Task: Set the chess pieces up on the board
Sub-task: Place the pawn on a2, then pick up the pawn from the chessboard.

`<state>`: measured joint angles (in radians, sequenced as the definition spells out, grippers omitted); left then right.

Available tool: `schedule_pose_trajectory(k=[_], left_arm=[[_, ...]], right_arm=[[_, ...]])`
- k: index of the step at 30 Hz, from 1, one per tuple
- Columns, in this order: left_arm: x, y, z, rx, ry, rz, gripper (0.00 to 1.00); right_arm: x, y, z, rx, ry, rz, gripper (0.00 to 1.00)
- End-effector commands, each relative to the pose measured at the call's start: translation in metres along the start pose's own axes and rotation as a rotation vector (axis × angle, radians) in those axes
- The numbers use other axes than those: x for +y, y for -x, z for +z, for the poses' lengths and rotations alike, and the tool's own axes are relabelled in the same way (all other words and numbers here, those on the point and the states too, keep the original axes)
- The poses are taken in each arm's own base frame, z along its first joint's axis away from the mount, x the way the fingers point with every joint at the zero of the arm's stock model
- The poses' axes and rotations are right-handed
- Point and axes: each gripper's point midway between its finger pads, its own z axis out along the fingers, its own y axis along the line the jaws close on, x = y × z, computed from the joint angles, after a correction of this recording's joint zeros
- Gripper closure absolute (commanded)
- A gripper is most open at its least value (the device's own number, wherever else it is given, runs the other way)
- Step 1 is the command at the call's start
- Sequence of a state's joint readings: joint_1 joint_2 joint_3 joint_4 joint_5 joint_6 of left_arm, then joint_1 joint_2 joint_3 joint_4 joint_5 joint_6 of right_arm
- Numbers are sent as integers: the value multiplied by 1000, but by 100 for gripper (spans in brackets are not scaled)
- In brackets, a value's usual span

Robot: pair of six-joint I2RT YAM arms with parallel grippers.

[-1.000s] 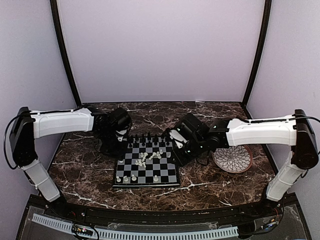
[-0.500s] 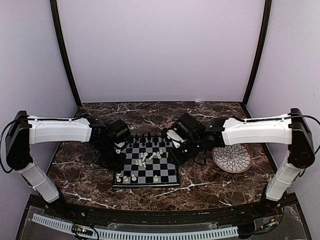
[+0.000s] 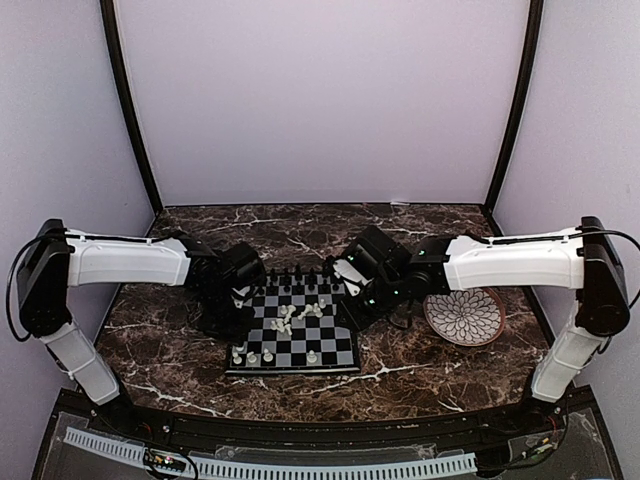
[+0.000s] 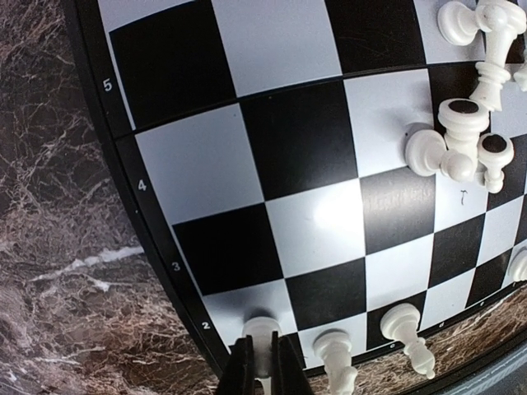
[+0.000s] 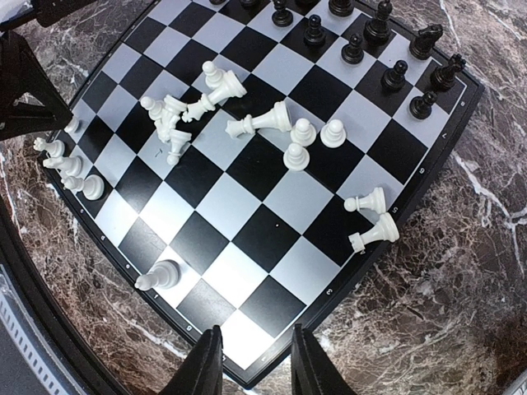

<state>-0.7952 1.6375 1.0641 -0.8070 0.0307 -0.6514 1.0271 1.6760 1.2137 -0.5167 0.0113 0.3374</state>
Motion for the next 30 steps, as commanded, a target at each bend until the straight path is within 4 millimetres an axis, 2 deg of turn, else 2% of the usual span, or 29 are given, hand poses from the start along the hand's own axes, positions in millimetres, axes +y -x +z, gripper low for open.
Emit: schedule_pose_trajectory(k=[1,8,10,12,15,18,21,24,30], left_arm=[[4,-2,5,4,24,-10,100],[6,-3,6,11,33,-17,100],[6,-3,5,11,32,-16,93],[4,-2,3,5,26,-14,82],[4,3,-4,-16,32,-7,74],[3,12,-20,-53,41,4,68],[-3,24,-37,-105,26,26,66],[-17,40,-51,-149,-15,57,66],[-43,58,-43,-134,-70,106,69]], right_arm=[[1,10,-4,-28,11,4,70],[1,11,-4,-30,11,5,70],[1,11,-4,-28,10,3,70],[1,11,-4,-28,10,3,70],[1,11,-4,-30,10,1,70],[1,11,-4,-30,8,0,70],[1,12,-4,-32,9,-5,70],[2,13,-4,-32,11,-7,70],[2,13,-4,-33,12,-10,70]])
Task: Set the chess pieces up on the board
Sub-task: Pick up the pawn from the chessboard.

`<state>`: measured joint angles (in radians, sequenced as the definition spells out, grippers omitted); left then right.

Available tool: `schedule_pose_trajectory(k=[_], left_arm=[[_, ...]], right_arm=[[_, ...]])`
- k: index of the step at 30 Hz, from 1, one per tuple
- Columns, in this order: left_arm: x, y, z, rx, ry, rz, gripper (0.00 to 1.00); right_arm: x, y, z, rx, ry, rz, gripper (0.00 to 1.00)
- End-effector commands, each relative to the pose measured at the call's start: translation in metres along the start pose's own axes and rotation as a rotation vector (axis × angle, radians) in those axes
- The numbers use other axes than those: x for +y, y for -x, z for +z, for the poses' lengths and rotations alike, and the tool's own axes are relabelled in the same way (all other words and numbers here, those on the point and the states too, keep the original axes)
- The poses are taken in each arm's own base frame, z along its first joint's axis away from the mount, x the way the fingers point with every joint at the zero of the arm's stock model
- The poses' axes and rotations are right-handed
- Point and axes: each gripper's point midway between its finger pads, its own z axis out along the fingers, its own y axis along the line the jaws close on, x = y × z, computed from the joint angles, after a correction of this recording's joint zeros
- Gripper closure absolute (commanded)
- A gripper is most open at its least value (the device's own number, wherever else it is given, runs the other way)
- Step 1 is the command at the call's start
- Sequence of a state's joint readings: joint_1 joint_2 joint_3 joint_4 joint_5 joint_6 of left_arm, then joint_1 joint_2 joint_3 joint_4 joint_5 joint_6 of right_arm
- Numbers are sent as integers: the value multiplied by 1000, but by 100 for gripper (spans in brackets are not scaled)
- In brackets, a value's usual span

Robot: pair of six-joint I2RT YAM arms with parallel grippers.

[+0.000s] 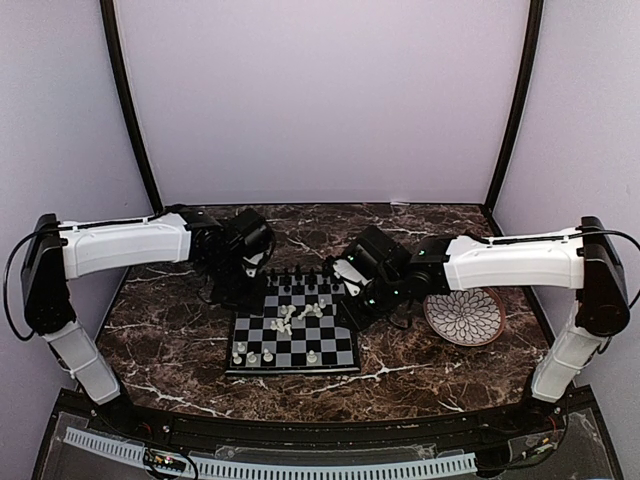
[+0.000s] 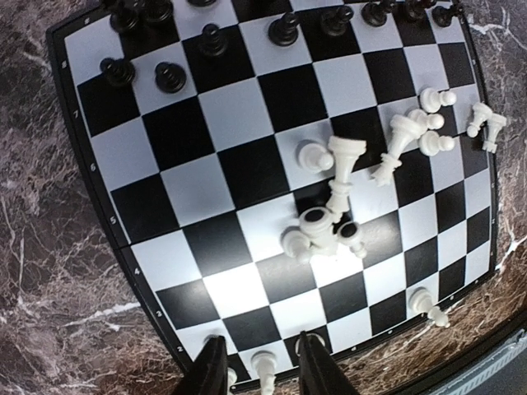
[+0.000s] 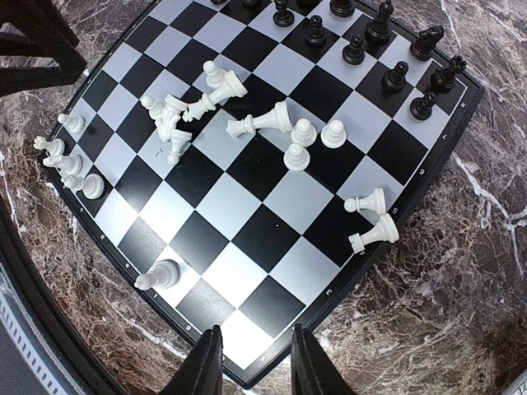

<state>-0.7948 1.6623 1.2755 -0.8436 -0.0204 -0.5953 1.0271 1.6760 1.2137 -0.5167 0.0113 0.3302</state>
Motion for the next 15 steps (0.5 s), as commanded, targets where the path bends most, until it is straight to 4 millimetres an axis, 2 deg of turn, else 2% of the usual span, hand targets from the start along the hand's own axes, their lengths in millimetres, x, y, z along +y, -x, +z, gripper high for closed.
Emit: schedule_pose_trajectory(k=[1,7,10,15], left_arm=[[-18,11,9,22,-39,51,71],[-31,24,22,39,-51,47,75],[-30,24,32,67,-29,55,75],[-30,24,37,72,-20,59,75]], right_arm=[[2,13,-4,-33,11,0,70],[-1,11,-7,-36,5,10,70],[-1,8,-8,-37,2,16,70],[-3,5,-10,-38,-3,27,70]])
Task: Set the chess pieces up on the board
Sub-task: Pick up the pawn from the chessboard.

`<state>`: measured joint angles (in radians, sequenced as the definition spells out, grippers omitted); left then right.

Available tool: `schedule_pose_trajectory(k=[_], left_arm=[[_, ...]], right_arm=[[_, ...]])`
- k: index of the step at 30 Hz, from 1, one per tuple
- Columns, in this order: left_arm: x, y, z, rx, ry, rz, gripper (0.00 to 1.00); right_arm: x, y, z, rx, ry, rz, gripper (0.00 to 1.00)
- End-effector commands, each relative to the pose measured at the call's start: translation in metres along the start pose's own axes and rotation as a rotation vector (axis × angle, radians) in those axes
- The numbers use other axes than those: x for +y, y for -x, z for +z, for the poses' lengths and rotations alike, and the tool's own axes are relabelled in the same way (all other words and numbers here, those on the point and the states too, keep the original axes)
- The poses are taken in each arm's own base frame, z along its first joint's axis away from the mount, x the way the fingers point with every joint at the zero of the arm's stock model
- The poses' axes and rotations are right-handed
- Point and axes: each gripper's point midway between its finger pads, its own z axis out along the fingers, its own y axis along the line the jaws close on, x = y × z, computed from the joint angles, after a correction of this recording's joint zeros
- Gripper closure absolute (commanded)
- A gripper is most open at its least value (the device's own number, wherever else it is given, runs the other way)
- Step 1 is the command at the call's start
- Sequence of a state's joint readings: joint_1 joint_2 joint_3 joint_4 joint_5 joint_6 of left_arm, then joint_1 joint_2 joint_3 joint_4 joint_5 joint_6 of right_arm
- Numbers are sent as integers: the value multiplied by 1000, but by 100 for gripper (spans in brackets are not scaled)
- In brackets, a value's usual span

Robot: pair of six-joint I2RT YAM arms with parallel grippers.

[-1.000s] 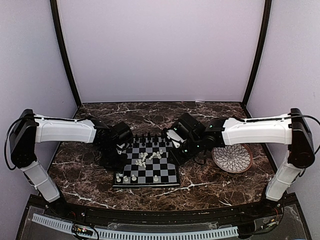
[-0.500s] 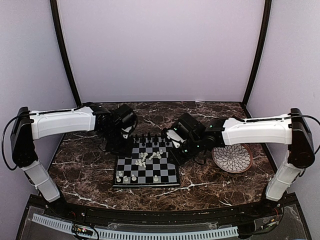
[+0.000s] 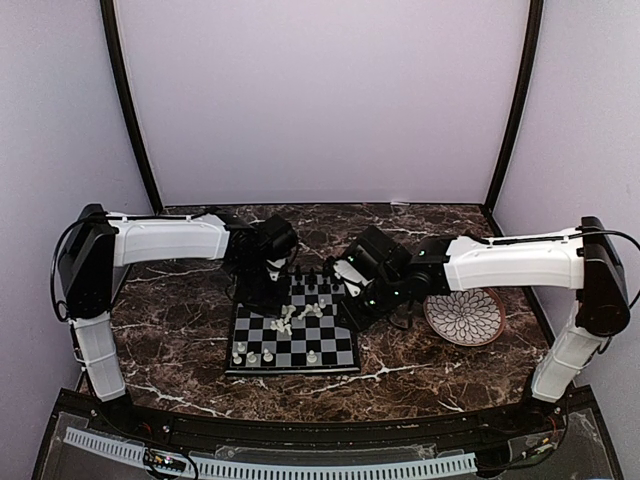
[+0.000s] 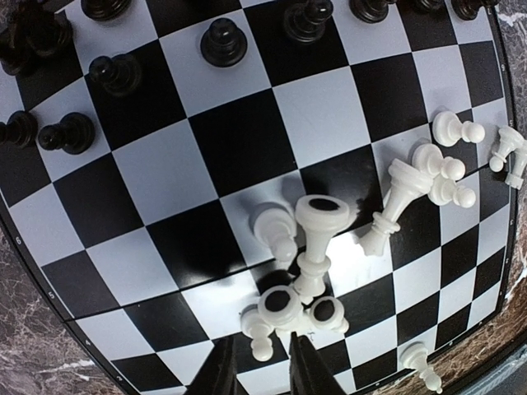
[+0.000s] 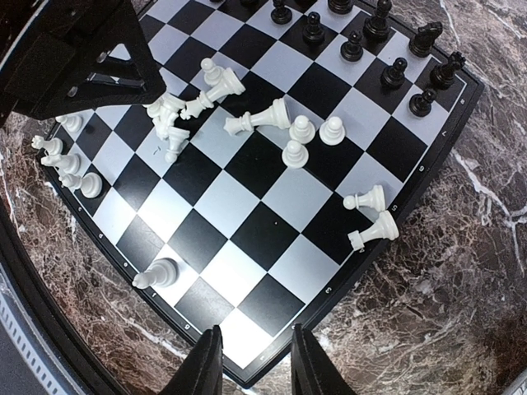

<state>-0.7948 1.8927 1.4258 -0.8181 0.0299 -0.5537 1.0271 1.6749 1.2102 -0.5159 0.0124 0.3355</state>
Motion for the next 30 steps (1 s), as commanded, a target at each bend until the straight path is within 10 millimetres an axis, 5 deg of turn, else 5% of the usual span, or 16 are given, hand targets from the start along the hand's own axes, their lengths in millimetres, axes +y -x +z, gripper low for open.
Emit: schedule_pose_trajectory(k=[1,30], left_arm=[[-2,2,-5,3,-2,19,76],[5,-20,11,89,12,30,82]], right_arm=[[-3,5,-11,-39,-2,24,70],[-4,6,-9,-47,-8,21,70]])
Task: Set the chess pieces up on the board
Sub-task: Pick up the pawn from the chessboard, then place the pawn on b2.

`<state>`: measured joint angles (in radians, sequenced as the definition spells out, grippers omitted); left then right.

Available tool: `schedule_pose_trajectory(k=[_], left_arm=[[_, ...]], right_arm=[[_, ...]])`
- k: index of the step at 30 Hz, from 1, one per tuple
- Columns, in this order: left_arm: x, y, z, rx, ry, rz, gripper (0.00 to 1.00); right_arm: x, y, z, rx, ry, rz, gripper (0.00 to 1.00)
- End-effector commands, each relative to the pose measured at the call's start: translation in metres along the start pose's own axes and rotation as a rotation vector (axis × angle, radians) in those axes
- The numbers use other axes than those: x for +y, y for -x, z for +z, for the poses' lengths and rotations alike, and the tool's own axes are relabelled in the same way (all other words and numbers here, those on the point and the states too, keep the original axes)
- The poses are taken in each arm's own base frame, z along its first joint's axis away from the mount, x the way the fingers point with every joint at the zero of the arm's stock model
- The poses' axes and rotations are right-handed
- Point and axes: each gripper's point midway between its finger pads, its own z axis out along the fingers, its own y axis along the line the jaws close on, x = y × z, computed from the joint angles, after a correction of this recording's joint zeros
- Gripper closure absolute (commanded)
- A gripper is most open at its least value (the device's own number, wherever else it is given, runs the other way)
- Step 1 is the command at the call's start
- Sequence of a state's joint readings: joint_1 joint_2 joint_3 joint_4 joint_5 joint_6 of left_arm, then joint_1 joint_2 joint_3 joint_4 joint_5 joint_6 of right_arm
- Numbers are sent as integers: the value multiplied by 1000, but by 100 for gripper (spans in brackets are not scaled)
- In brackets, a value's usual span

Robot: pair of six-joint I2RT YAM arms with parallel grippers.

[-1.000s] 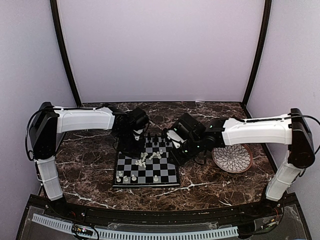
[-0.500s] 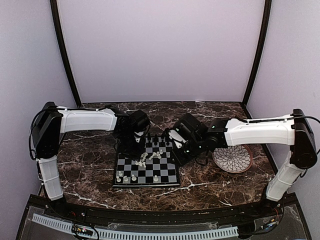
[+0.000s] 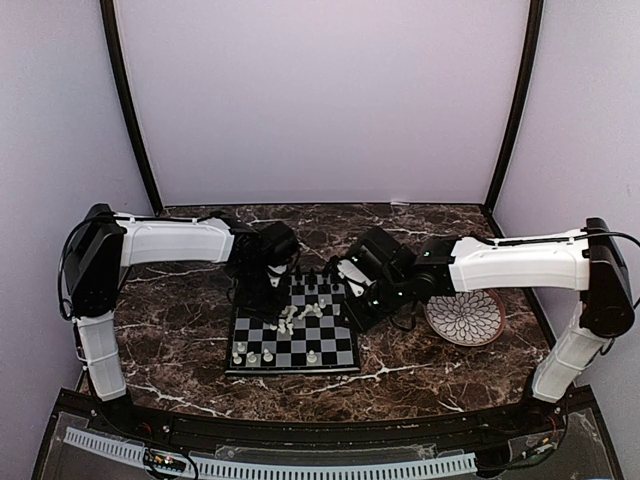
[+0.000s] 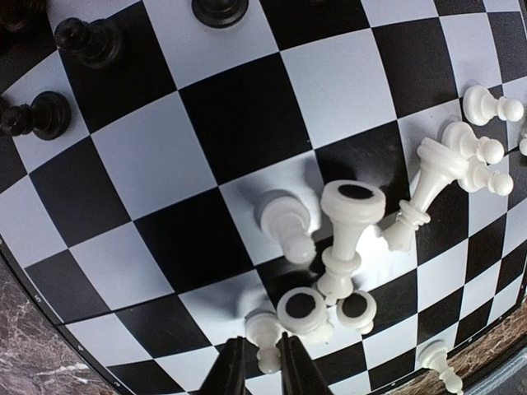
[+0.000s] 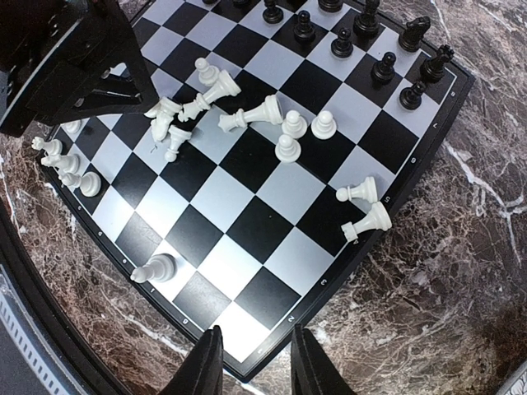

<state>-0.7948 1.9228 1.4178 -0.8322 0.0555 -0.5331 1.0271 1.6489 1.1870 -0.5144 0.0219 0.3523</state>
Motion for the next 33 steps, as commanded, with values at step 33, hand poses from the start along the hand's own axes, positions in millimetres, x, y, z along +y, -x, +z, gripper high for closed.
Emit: schedule_pose_trajectory(k=[33], left_arm=[[21,-70,-20,23,31,-7,100]], right_arm=[[6,18,5,-31,24,-17,70]])
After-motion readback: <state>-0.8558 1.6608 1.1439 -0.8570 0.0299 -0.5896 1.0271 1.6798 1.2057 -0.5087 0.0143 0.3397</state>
